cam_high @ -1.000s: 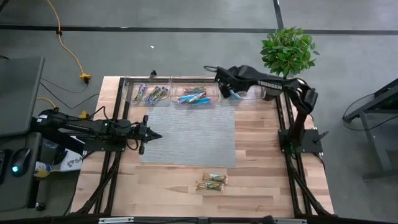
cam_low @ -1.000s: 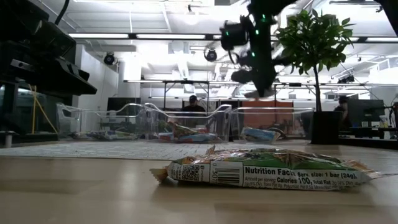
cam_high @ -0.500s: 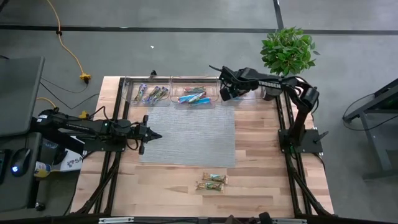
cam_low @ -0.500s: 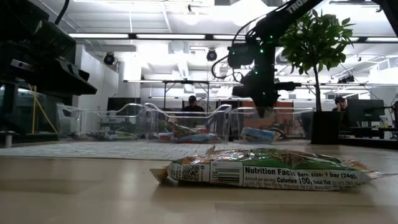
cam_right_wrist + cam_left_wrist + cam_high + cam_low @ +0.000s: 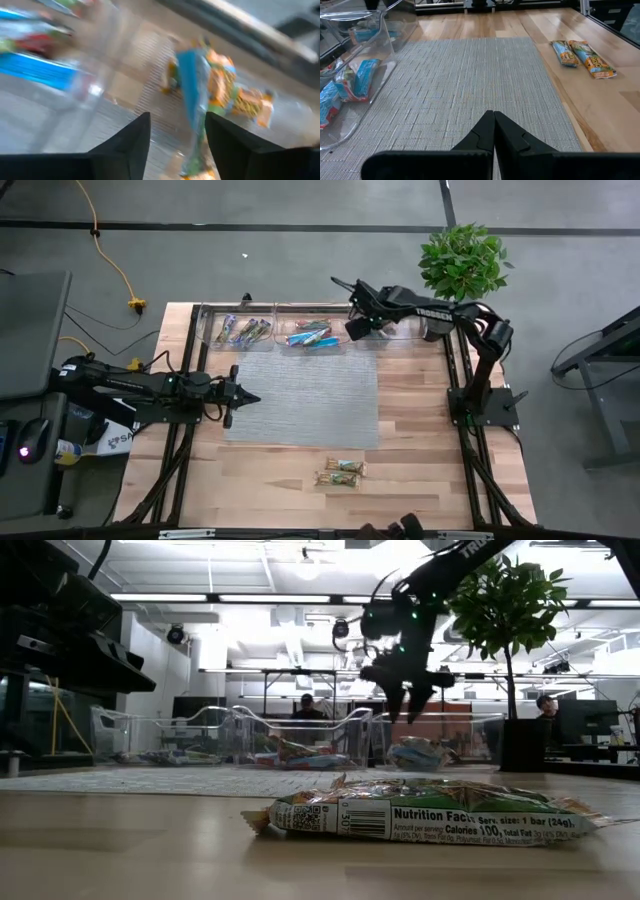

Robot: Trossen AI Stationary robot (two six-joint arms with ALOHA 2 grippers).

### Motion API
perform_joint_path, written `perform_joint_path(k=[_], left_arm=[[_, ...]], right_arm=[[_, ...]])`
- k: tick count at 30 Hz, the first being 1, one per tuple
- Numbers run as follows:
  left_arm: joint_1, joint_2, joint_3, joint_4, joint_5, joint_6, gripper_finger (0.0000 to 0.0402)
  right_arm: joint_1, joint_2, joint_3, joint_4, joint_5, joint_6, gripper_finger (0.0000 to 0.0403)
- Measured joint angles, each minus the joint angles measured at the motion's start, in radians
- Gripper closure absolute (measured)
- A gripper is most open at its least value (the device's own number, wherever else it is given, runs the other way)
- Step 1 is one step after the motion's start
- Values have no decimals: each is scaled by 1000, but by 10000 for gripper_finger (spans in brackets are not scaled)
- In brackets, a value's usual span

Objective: Pick and place Granola Bars by type
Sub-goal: Put the yellow granola bar into the right transparent bin

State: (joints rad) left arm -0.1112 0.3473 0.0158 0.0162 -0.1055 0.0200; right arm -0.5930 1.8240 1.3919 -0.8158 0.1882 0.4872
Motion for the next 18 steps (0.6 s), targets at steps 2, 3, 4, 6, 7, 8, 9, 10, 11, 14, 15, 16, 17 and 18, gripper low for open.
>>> perform_joint_path(k=[2,3,4,6,7,8,9,10,11,14,15,16,17,18], left_arm=[[0,0,0,0,0,0,401],[0,0,0,0,0,0,401],[0,0,0,0,0,0,401],[0,0,0,0,0,0,401],[0,0,0,0,0,0,401],[0,0,0,0,0,0,401],[0,0,0,0,0,0,401],[0,0,0,0,0,0,401],[0,0,0,0,0,0,401],[0,0,0,0,0,0,401],[0,0,0,0,0,0,401],[0,0,0,0,0,0,401],[0,0,0,0,0,0,401],[0,0,0,0,0,0,401]], right_arm=[[1,0,37,5,-28,-36,225],[4,0,59,6,-33,-51,225],[8,0,84,6,-38,-70,224],[16,0,137,6,-72,-116,224],[21,0,165,9,-103,-133,224],[29,0,191,14,-142,-145,224],[38,0,214,22,-186,-152,224],[49,0,237,24,-227,-152,224],[62,-1,255,24,-272,-151,224],[118,-1,286,21,-448,-145,223],[144,-1,290,18,-506,-131,224],[175,-1,291,16,-558,-119,224],[209,-1,290,15,-598,-107,223],[250,-1,285,16,-624,-106,223]])
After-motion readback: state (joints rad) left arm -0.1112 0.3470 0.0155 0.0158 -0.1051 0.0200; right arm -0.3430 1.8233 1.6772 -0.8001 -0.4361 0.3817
